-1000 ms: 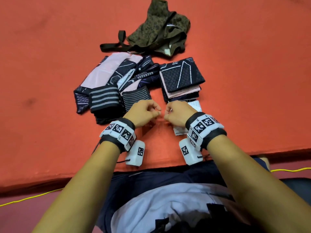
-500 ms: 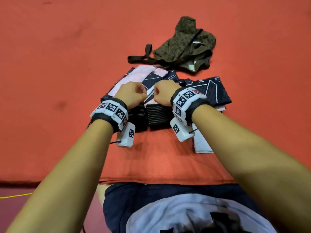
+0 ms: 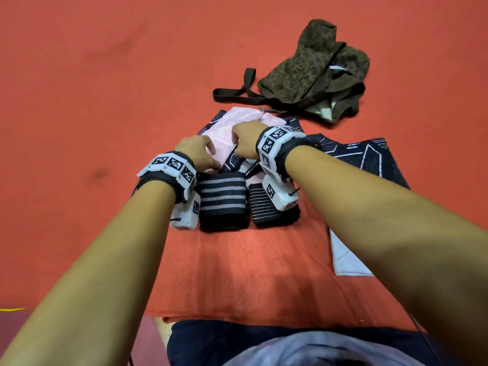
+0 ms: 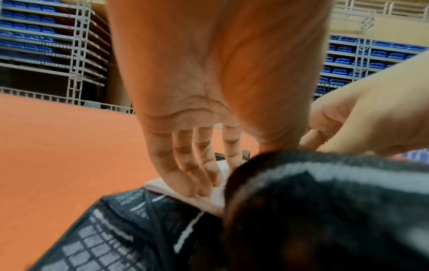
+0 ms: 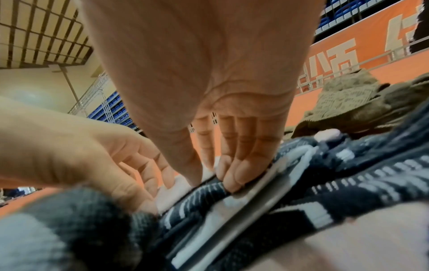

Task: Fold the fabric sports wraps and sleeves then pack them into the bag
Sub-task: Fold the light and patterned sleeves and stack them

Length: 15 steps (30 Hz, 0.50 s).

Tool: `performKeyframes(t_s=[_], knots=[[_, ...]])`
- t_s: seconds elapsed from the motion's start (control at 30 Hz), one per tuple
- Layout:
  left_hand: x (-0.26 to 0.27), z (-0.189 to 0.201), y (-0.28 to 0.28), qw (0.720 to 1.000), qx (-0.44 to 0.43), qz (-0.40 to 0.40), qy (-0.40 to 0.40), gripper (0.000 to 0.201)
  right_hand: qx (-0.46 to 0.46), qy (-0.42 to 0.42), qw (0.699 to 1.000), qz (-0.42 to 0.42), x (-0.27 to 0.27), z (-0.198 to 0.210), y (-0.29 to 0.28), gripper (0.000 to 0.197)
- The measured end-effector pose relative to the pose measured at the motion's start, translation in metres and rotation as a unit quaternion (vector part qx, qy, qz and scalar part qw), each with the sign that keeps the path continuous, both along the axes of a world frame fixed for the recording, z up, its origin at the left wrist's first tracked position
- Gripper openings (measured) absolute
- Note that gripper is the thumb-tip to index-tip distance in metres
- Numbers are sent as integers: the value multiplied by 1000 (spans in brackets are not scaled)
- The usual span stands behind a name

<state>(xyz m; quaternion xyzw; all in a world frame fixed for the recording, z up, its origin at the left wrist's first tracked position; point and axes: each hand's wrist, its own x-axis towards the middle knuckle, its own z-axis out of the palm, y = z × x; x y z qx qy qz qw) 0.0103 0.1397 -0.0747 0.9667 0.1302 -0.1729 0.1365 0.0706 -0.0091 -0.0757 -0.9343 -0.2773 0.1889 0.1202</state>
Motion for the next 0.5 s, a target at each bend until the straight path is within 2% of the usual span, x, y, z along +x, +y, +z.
performKeyframes(t_s=[0.13, 0.23, 0.33, 0.4, 0.5], knots=[[2, -6, 6, 999, -46, 7, 26, 56, -8, 19, 1000, 8, 7, -14, 12, 43], [6, -8, 7, 999, -39, -13, 27, 38, 6, 7, 1000, 8, 11, -22, 16, 45], [7, -4, 7, 999, -43, -26, 15, 18, 18, 1, 1000, 0, 14, -24, 17, 33], [7, 2, 6, 999, -37, -35, -3, 18, 27, -2, 1000, -7, 15, -19, 16, 17], [6, 13, -1, 997, 0, -67, -26, 11, 37, -18, 999, -11, 13, -12, 8, 17]])
